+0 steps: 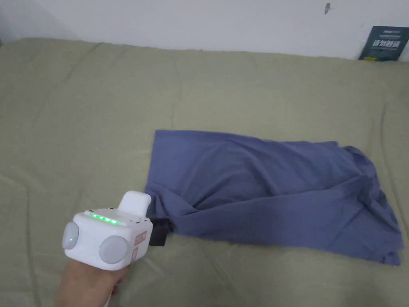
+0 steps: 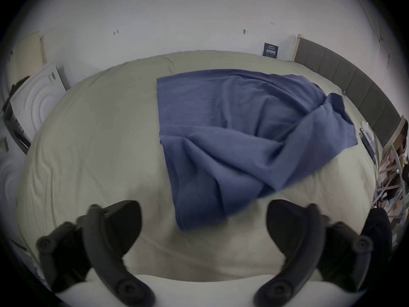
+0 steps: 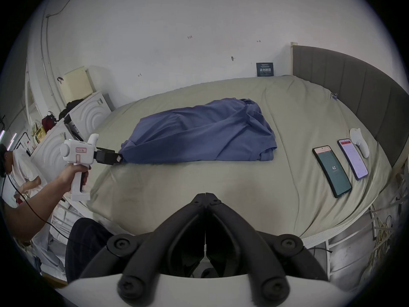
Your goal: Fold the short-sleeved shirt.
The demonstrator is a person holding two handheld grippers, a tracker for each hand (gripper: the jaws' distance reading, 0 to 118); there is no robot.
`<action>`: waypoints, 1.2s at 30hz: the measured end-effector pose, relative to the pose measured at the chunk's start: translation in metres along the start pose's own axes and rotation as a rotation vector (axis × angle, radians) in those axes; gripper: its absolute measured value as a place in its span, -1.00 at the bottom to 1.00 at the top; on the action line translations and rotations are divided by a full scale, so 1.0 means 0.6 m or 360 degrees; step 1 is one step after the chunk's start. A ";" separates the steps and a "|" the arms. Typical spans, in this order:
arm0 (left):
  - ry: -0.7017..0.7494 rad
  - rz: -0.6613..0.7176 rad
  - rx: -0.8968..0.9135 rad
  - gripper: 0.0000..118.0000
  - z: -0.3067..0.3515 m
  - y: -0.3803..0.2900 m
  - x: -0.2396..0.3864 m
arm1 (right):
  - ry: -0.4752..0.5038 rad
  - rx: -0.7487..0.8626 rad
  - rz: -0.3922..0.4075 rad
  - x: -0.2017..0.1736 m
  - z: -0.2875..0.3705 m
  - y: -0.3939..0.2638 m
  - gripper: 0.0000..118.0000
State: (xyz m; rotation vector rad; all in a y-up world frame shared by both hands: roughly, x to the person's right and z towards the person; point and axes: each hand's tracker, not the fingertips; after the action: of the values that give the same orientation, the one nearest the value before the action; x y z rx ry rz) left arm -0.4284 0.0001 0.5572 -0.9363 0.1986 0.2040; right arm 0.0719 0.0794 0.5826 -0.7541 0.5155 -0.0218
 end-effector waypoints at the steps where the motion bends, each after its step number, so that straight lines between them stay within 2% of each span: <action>1: -0.0007 0.0039 -0.0033 -0.45 -0.009 0.008 -0.008 | -0.0002 -0.0010 -0.0011 0.004 -0.006 0.003 -0.99; 2: 0.0010 0.0021 -0.0016 -0.61 -0.013 0.006 -0.004 | -0.0007 -0.0017 -0.0019 0.008 -0.012 0.005 -0.99; 5: 0.0029 -0.0063 -0.0014 -0.74 -0.013 0.009 0.011 | -0.0057 -0.0052 -0.0009 0.025 -0.039 0.023 -0.99; 7: 0.0040 -0.0055 -0.0004 -0.76 -0.009 0.010 0.015 | -0.0088 -0.0067 0.0005 0.046 -0.067 0.041 -0.99; 8: 0.0052 -0.0053 0.0024 -0.76 -0.006 0.015 0.013 | -0.0101 -0.0072 0.0004 0.061 -0.086 0.051 -0.88; 9: 0.0044 0.0001 0.0038 -0.76 -0.002 0.018 0.010 | -0.0128 -0.0080 -0.0001 0.082 -0.111 0.064 -0.44; 11: 0.0026 0.0054 0.0056 -0.76 0.006 0.023 0.007 | -0.0209 -0.0075 -0.0017 0.113 -0.153 0.084 1.00; 13: 0.0034 0.0062 0.0094 -0.76 0.015 0.029 0.006 | -0.0212 -0.0106 -0.0068 0.150 -0.195 0.095 0.99; 15: 0.0029 0.0069 0.0099 -0.76 0.023 0.034 0.008 | -0.0307 -0.0146 -0.0041 0.186 -0.244 0.133 0.99; 17: 0.0011 0.0099 0.0090 -0.76 0.029 0.036 0.012 | -0.0311 -0.0201 -0.0052 0.213 -0.287 0.156 0.99; 18: 0.0005 0.0105 0.0093 -0.76 0.030 0.037 0.012 | -0.0339 -0.0229 -0.0062 0.207 -0.309 0.138 0.97; 19: 0.0008 0.0118 0.0092 -0.76 0.029 0.037 0.011 | -0.0392 -0.0271 -0.0062 0.211 -0.329 0.134 0.82; 20: 0.0011 0.0125 0.0089 -0.76 0.028 0.036 0.011 | -0.0383 -0.0350 -0.0063 0.216 -0.342 0.131 -0.08; 21: 0.0017 0.0127 0.0088 -0.76 0.031 0.034 0.017 | -0.0398 -0.0469 -0.0077 0.218 -0.356 0.129 -0.66; 22: 0.0021 0.0128 0.0086 -0.76 0.031 0.030 0.020 | -0.0399 -0.0463 -0.0062 0.210 -0.359 0.120 -0.74; 24: 0.0041 0.0131 0.0082 -0.77 0.029 0.018 0.025 | -0.0438 -0.0312 0.0088 0.182 -0.346 0.117 -0.84; 27: -0.0013 0.0222 0.0027 -0.77 0.021 0.015 0.022 | -0.0322 -0.0348 -0.0043 0.181 -0.330 0.137 -0.87; 30: -0.0026 0.0221 -0.0006 -0.78 0.032 0.029 0.014 | -0.0295 -0.0306 -0.0065 0.180 -0.291 0.191 -0.87; 32: -0.0035 0.0187 0.0029 -0.78 0.069 0.042 0.016 | -0.0175 -0.0324 -0.0118 0.182 -0.257 0.237 -0.86; 36: -0.0050 0.0068 0.0070 -0.78 0.150 0.071 0.025 | -0.0054 -0.0347 -0.0163 0.186 -0.182 0.306 -0.87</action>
State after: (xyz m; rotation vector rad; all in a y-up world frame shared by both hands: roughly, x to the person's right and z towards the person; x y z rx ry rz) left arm -0.4179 0.0989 0.5724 -0.8849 0.1936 0.2525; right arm 0.0904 0.1209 0.3460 -0.9925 0.4511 -0.0485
